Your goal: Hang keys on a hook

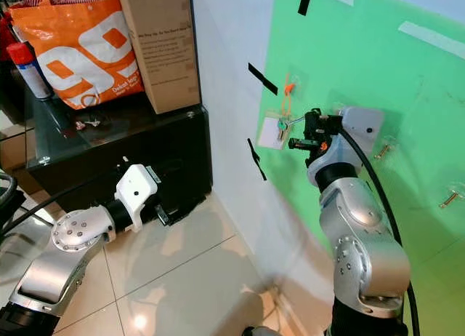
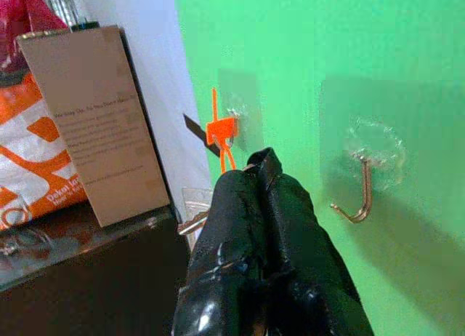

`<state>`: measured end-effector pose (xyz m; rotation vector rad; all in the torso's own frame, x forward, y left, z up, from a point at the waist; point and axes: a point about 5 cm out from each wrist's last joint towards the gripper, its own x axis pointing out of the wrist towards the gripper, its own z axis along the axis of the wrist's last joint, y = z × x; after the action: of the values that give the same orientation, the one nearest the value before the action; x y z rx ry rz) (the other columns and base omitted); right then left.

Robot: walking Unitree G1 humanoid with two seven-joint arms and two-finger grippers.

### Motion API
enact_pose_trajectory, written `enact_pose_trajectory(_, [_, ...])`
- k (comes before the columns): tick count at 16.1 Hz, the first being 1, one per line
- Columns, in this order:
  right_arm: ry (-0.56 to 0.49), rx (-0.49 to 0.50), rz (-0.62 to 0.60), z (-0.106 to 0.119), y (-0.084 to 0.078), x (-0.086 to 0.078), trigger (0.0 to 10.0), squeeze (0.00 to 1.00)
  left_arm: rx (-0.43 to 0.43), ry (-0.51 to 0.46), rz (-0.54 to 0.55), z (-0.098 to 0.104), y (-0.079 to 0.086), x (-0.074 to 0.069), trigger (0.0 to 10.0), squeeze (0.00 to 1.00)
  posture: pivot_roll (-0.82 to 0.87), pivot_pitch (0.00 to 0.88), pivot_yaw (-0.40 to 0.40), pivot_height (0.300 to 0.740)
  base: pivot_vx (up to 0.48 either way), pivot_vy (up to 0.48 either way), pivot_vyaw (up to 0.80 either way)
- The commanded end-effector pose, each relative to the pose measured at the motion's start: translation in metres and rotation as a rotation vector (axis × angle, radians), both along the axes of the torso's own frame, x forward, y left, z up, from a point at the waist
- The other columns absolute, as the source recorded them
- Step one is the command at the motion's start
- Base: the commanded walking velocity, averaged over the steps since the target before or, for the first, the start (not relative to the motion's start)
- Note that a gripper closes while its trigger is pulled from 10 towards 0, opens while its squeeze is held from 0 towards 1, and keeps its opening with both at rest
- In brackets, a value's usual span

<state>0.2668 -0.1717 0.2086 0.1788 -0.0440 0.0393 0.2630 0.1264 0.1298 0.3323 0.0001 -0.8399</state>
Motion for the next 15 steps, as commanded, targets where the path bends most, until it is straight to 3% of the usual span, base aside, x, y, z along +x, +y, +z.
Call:
enact_pose_trajectory(1, [0.008, 0.01, -0.001, -0.0002, -0.0018, -0.0026, 10.0, 0.0, -0.003, -0.003, -0.02, 0.0017, -0.0022, 0.0009, 10.0, 0.0, -0.06, 0.0, 0.021, 0.74, 0.0, 0.0, 0.0])
enact_pose_trajectory(4, [0.051, 0.014, 0.028, -0.0053, 0.0011, -0.0009, 10.0, 0.0, -0.006, -0.003, -0.025, 0.0012, -0.0032, -0.0002, 10.0, 0.0, -0.06, 0.0, 0.014, 0.74, 0.0, 0.0, 0.0])
enact_pose_trajectory(9, [0.09, 0.152, -0.002, -0.0076, -0.003, 0.0028, 10.0, 0.0, -0.007, -0.002, -0.023, 0.0008, -0.0029, -0.0013, 10.0, 0.0, -0.05, 0.0, 0.005, 0.74, 0.0, 0.0, 0.0])
enact_pose_trajectory(15, [0.106, 0.2, -0.015, -0.008, -0.0044, 0.0018, 10.0, 0.0, -0.004, 0.005, -0.03, 0.0008, -0.0018, -0.0017, 10.0, 0.0, -0.06, 0.0, 0.013, 0.74, 0.0, 0.0, 0.0])
